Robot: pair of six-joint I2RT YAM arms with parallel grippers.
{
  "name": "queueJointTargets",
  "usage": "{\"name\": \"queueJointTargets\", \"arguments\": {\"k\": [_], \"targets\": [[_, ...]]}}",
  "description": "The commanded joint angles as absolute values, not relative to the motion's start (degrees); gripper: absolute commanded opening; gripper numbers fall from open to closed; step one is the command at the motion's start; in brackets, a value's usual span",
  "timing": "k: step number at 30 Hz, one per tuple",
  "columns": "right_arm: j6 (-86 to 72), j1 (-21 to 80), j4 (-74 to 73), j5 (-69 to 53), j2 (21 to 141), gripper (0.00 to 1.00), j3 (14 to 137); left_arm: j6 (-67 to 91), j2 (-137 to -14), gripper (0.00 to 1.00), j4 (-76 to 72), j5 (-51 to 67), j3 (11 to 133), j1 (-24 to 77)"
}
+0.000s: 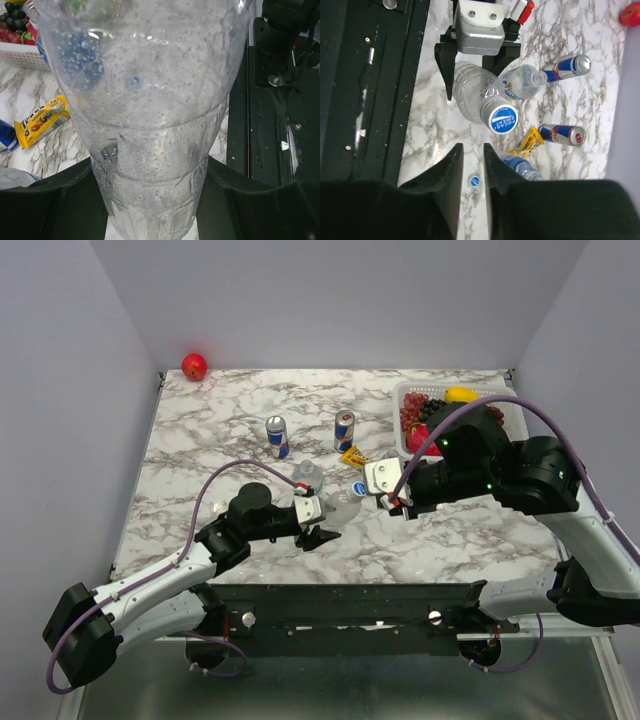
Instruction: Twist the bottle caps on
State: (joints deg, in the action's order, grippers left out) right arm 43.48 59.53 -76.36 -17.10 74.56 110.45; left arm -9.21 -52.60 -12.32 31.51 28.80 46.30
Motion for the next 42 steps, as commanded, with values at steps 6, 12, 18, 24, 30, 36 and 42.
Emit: {"name": "queueJointTargets", "arguments": {"k": [6,12,18,24,30,36,42], "targets": [[40.3,59.1,-70.5,-13.8,73.4,0.79,105.9,-11.5,-51.9,0.0,-7.6,33.3,30.9,45.7],[39.4,59.1,-67.2,-16.1,74.4,0.86,104.7,-12.0,-51.9,0.0,-6.9,34.0,31.3,45.6],[40.5,59.0,-66.4,-17.3,76.2,1.0,104.2,-12.6,-51.8,0.0,-6.9,34.4,31.5,45.6],[41.0,59.0,-67.1,-19.5,76.6,1.0,102.0,-12.5,-51.6,0.0,-7.1,34.2,31.4,45.2],[42.8,59.0,-67.7,-19.9,76.6,1.0,100.6,-10.5,-52.0,0.0,-9.3,34.1,31.2,44.2],[43.2,59.1,-67.7,-19.3,76.4,1.0,99.8,-7.7,-52.6,0.0,-11.1,34.0,31.5,43.3],[42.5,59.1,-67.4,-18.0,76.2,1.0,98.5,-7.2,-52.4,0.0,-11.6,34.0,31.3,42.7]]}}
